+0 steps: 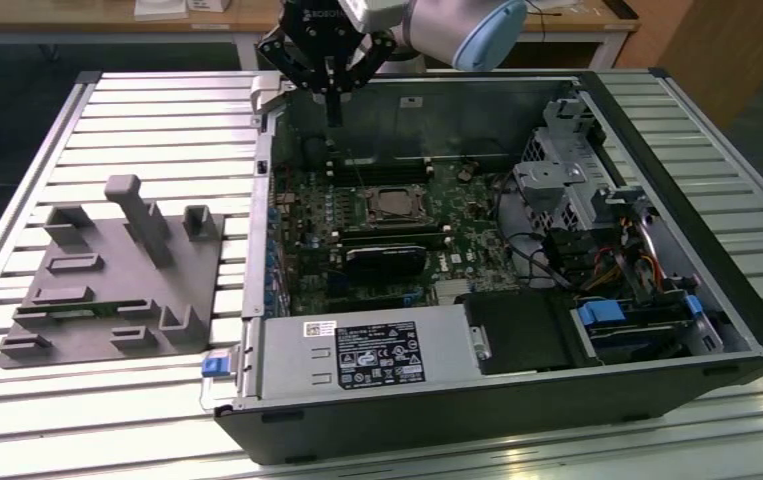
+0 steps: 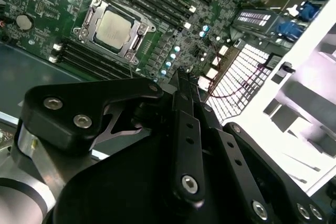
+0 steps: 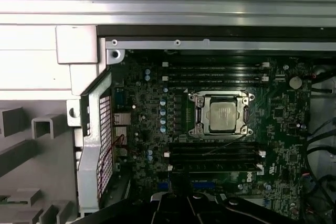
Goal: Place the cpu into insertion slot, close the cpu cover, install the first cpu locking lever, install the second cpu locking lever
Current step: 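Install the first cpu locking lever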
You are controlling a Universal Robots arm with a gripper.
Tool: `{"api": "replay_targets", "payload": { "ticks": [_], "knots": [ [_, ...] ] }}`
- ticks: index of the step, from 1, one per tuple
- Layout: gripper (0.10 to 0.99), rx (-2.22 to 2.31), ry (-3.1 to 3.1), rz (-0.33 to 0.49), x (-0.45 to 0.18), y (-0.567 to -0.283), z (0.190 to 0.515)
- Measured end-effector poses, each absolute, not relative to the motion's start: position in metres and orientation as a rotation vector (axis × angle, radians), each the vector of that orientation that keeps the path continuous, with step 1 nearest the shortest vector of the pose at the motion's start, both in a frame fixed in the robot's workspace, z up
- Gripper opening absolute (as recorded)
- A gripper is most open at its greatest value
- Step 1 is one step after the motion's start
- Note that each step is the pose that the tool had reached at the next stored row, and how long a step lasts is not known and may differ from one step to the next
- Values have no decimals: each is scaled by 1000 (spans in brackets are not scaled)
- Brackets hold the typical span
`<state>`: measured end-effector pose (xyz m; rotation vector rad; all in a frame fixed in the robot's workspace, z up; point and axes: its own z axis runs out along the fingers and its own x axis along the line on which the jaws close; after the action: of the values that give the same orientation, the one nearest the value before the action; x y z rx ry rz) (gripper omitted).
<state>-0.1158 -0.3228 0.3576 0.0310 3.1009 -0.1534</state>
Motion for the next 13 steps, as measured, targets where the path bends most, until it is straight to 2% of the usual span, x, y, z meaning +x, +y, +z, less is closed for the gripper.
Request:
{"api": "replay_targets", "payload": {
  "ticks": [4,9,13],
  "knots": [
    [106,31,3103,-117,-115,-323,354],
    [106,28,3106,-7,-115,-323,353],
    [106,27,3107,37,-114,-323,349]
  ]
}}
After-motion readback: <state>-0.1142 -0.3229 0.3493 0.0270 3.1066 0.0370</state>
